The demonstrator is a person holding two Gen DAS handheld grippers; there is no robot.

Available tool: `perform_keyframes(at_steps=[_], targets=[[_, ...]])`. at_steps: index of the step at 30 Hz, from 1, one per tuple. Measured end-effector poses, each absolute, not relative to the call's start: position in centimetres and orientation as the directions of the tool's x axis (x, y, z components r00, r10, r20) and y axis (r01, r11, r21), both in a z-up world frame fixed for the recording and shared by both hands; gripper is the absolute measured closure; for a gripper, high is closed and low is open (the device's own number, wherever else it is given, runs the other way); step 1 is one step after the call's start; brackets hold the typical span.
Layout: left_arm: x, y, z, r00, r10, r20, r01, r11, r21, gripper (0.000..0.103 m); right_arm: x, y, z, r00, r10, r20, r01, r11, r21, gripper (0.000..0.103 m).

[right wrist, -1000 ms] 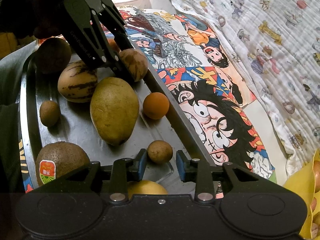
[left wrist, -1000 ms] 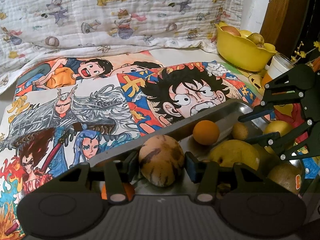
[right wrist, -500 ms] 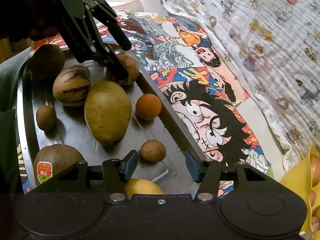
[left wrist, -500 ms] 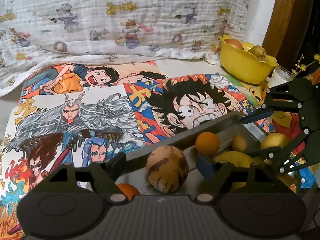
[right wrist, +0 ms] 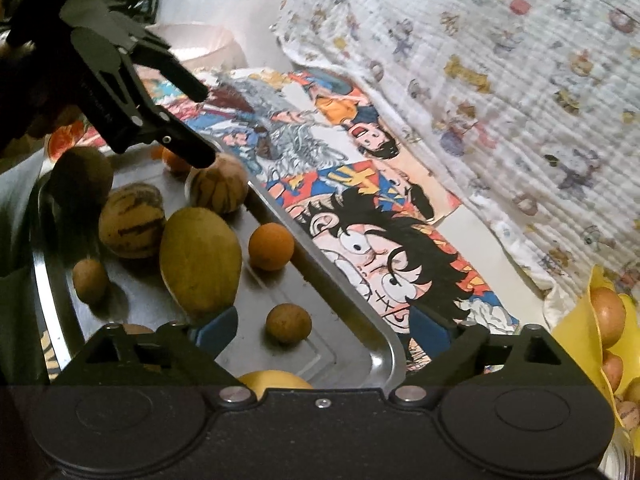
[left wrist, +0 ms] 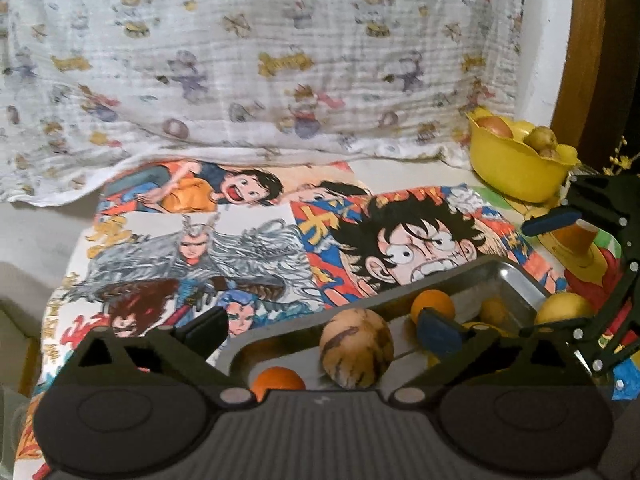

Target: Organize fruits

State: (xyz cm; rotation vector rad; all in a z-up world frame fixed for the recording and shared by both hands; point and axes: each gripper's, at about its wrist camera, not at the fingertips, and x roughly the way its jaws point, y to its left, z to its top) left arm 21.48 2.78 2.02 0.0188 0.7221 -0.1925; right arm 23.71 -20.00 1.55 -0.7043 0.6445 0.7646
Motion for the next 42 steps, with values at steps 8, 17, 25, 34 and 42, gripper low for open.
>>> perform_keyframes(at_steps=[8,17,25,34,42], targets=[[19.5,2.7,3.1,0.780,-0.130,-0.612,0.119,0.991,-0.059,0.001,23.0,-21.1,2.8,0.608,0.422,-0.672,-0.736,0.617,-0.279,0.002],[16.9,2.1,3.9,0.823,-0.075,-0.563,0.043,0.997,-0.070,0.001,20.9,-21.8,4.3,0.681,0.429,-0.593,-0.641,0.741,-0.200,0.001],[14.8,1.5,4.3,0.848,-0.029,-0.528,-0.017,0.996,-0.082,0.001,18.7,-21.9,5.0,0.718,0.416,-0.558,-0.568,0.813,-0.124,0.001],[12.3,1.4,4.4,0.850,0.020,-0.526,-0.077,0.993,-0.088,0.001,15.4,-22.5,4.4,0.754,0.392,-0.527,-0.513,0.852,-0.100,0.001],[10.1,1.1,4.5,0.857,0.038,-0.514,-0.104,0.990,-0.099,0.001,12.9,-23.2,4.1,0.809,0.343,-0.477,-0.421,0.905,-0.064,0.001]])
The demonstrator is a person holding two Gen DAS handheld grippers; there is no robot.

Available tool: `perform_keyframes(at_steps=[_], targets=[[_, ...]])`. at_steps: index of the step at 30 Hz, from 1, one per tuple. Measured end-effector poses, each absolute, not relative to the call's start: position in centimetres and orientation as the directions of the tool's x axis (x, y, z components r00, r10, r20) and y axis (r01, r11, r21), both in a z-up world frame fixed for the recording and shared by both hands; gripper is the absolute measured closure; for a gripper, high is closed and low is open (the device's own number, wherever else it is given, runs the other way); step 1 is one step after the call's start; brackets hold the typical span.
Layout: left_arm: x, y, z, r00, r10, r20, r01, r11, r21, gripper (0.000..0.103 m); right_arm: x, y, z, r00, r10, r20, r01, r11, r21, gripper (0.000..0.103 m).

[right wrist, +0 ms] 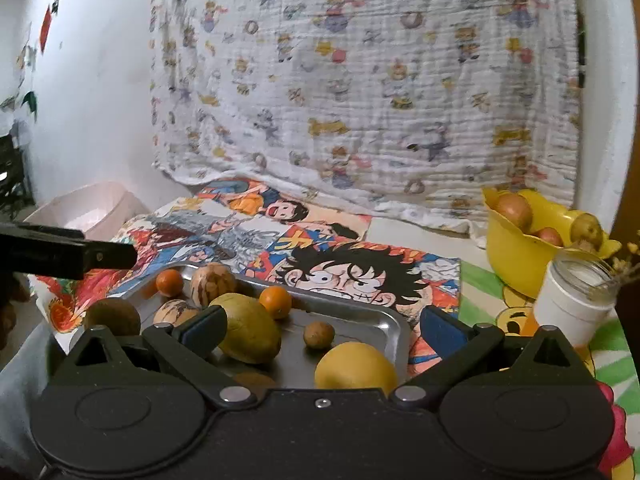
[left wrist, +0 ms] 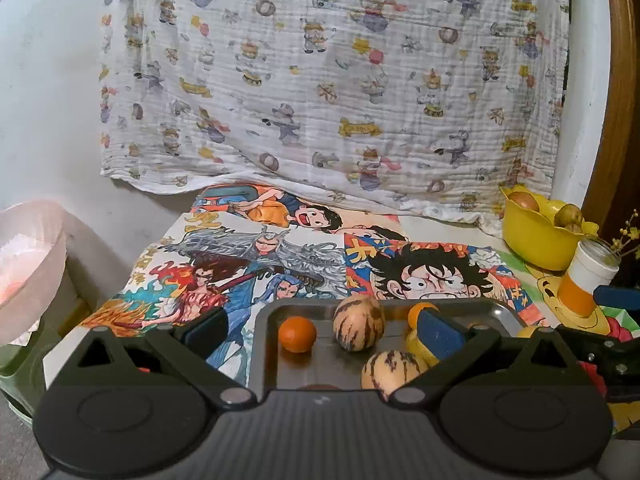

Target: Organize fruits

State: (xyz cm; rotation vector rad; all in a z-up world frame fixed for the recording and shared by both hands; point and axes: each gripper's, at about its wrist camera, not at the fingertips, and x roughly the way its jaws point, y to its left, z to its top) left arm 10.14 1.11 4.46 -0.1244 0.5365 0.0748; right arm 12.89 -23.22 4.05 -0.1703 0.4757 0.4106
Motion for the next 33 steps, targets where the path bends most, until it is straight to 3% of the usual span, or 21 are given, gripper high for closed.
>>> perform_keyframes(at_steps=[20,33], targets=[[5.3,2.3,3.9,0.869,0.083,-0.488,-0.171,0.975,-0.139,0.000,7.8,-22.8,3.5,0.902,0.245,-0.356,-0.273,0.962,-0.030,0.001],[2.1,1.7,1.9,0.872,0.058,-0.486,-0.138,0.982,-0.131,0.000,4.0,-21.8,1.6,0.881,0.271,-0.387,-0.294,0.956,0.001,0.001]])
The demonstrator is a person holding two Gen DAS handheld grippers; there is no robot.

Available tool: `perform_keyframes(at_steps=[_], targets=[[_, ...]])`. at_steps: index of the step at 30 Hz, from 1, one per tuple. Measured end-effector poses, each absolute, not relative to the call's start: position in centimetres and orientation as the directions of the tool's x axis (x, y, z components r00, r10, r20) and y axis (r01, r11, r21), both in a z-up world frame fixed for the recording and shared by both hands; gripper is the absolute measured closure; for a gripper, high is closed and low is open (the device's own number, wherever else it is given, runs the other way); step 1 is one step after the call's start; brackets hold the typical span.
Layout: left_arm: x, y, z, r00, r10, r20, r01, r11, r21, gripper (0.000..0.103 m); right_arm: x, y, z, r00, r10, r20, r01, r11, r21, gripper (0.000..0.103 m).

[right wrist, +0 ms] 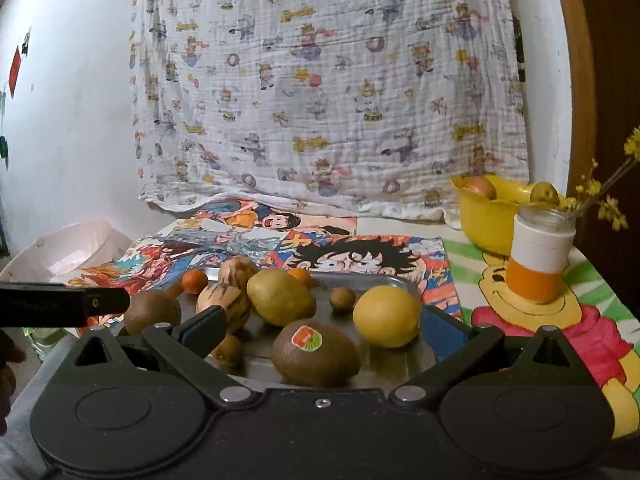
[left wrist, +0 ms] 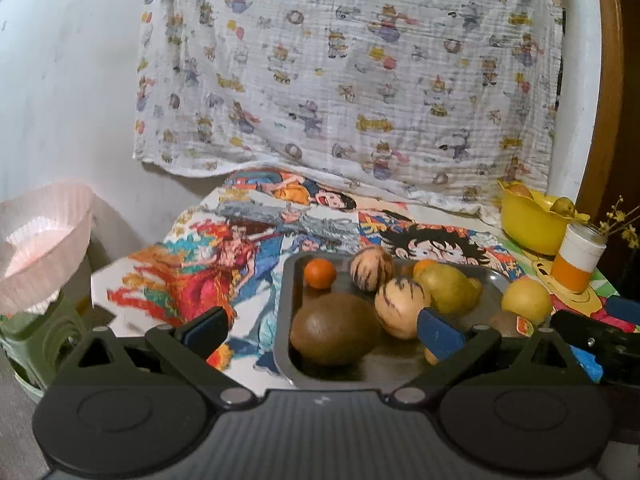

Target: Organize fruits

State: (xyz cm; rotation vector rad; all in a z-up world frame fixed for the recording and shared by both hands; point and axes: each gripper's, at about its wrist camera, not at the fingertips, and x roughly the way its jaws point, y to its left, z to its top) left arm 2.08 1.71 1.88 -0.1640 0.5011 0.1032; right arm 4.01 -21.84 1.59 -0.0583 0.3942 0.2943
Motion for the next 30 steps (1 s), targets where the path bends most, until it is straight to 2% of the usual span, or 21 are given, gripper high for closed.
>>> perform_keyframes(at_steps=[12,30], targets=[[1.6,1.8,0.2,0.831,0.015,-0.556,-0.129,0.978,-0.166,0.001,3.1,-22.2,0.4,0.888,0.172,-0.427,-0.192,0.981,-0.004,0.001],[1.4,1.6,-0.2,0.811,-0.004,-0.585,-0.112,0.981,-0.161,0.001,3.1,-21.7,0.1,0.867,0.193,-0.460,-0.214,0.977,0.007,0.001]])
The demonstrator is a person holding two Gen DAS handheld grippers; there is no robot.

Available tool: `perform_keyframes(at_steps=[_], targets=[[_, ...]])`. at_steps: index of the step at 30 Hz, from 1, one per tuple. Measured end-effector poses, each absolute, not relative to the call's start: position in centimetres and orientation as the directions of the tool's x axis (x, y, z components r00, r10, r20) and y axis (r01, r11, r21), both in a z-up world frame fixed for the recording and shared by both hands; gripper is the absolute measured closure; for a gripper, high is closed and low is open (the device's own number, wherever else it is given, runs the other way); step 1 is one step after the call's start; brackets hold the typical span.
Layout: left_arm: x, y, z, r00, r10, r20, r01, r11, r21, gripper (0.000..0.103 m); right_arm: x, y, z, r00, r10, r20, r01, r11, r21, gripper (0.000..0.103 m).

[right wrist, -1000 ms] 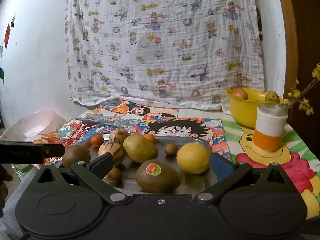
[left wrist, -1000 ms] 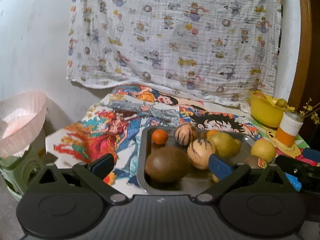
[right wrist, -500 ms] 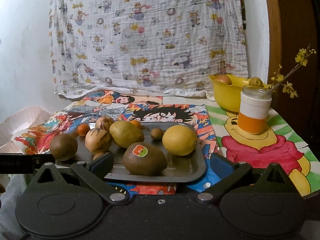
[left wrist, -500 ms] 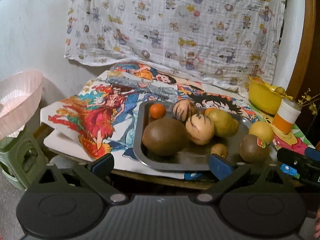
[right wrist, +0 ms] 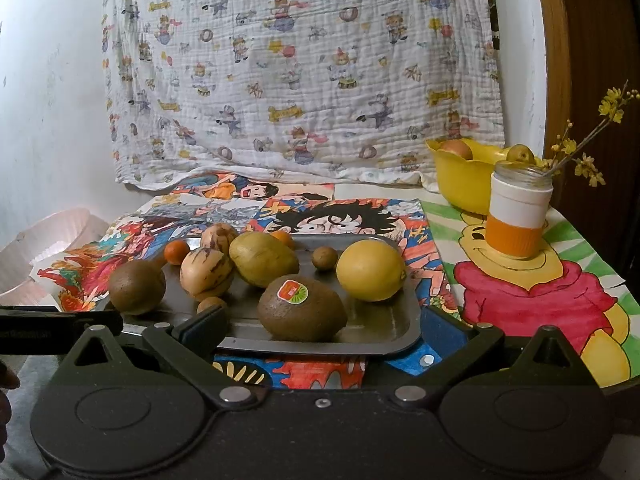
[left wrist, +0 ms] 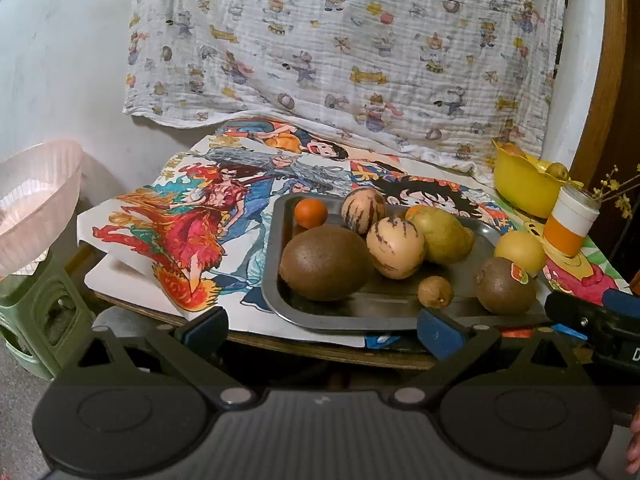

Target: Organize fruits

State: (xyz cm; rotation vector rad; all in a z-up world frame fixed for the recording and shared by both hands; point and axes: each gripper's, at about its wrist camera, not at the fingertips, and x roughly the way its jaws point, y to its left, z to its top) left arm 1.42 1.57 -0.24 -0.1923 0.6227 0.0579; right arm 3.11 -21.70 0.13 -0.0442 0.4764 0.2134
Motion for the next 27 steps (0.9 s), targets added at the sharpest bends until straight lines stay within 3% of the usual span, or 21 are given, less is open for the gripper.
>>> perform_keyframes(at_steps=[27], targets=[[1.52,1.62,-0.20,0.808,-0.003,-0.589,-0.111,0.981,-0.158,0.001,3.05,-21.50,-0.03,0.860,0.203,-0.468,-0.221,0.975,0.016,0.001]])
